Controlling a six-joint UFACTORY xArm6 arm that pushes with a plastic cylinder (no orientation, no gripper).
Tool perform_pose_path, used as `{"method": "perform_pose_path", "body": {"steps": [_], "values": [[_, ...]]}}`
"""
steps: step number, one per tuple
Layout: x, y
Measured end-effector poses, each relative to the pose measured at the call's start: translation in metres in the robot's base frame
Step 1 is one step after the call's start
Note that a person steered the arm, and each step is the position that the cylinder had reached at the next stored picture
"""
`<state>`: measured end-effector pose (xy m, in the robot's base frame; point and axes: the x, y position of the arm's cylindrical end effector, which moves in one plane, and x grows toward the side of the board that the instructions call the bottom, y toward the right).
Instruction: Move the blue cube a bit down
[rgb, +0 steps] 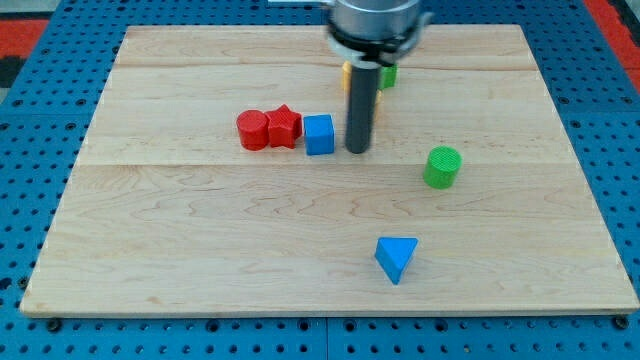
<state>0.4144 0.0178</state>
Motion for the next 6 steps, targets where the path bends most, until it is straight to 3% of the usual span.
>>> {"method": "perform_pose_path", "body": {"steps": [2, 4, 6], "values": [[-0.053, 0.005], [-0.026, -0.056], [0.020, -0.035]]}}
